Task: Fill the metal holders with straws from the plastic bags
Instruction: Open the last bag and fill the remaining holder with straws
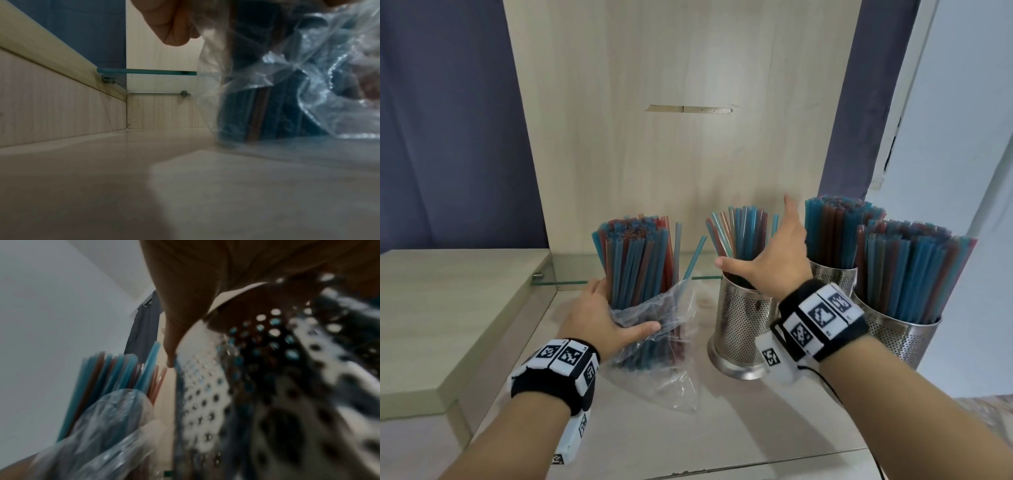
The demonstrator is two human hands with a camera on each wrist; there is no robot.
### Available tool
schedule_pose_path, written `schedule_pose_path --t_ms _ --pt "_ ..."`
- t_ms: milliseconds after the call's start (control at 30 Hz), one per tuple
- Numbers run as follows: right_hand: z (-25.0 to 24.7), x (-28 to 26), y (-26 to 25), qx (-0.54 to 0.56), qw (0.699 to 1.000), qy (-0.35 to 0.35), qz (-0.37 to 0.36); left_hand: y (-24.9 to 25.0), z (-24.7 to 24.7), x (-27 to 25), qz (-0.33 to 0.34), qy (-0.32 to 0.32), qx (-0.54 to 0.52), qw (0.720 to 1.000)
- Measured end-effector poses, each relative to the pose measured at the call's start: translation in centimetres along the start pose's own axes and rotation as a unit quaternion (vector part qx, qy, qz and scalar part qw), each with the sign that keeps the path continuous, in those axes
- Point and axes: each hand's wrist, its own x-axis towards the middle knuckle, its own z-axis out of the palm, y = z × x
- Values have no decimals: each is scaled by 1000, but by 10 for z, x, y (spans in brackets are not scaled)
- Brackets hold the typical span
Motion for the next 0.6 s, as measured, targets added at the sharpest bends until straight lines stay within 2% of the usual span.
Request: schedule_pose_path --t_ms 133,300,433,600 --pt "2 28 -2 90 991 -77 54 0 0 -1 0 4 4 1000" --pt "11 51 10 134 980 -88 120 -2 0 1 5 5 -1 1000" --pt "13 59 20 173 974 -107 98 -2 2 2 3 4 -3 1000" --pt "10 57 24 225 964 -99 103 -3 3 2 -1 4 4 1000"
